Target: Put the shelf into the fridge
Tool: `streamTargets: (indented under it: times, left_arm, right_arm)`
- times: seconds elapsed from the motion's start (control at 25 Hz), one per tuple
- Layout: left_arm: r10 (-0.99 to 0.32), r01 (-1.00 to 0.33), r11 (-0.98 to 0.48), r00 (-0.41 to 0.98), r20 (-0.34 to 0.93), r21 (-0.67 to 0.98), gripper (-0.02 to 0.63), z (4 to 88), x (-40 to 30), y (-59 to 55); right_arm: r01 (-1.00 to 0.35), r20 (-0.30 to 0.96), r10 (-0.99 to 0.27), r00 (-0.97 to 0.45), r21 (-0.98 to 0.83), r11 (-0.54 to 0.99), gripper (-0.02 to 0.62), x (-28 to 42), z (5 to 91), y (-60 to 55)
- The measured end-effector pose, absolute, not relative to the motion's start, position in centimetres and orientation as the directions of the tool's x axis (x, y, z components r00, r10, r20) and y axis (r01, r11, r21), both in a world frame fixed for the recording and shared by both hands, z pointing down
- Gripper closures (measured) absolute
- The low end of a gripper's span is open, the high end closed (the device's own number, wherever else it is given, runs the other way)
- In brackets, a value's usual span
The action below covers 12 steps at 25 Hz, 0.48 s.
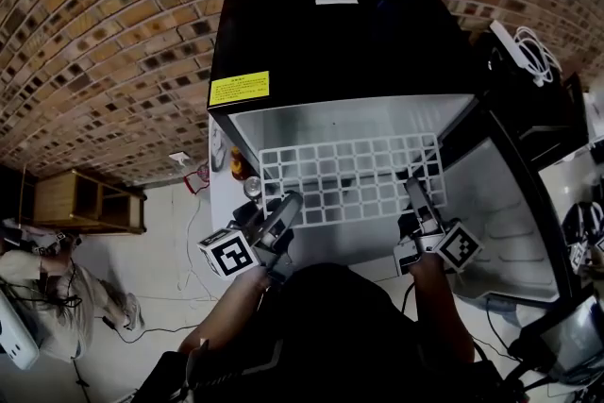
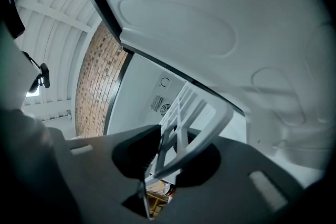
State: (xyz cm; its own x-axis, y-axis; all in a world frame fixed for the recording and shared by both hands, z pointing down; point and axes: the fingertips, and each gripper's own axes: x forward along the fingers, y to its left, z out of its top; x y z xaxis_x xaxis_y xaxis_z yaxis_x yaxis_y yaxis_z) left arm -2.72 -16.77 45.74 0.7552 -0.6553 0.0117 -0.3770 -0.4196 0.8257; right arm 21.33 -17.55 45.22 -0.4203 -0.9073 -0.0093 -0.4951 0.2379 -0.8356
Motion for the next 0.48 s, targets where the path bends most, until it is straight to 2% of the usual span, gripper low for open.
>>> streamTargets:
  times: [0.48]
  left_arm:
    - [-0.668, -0.356, -0.374, 0.744, 0.018, 0.856, 0.541, 46.4, -2.7, -17.5]
  right_arm:
    - [-0.477, 0.0, -0.915, -0.404, -0.854, 0.21, 0.506, 21.5, 45.6, -18.7]
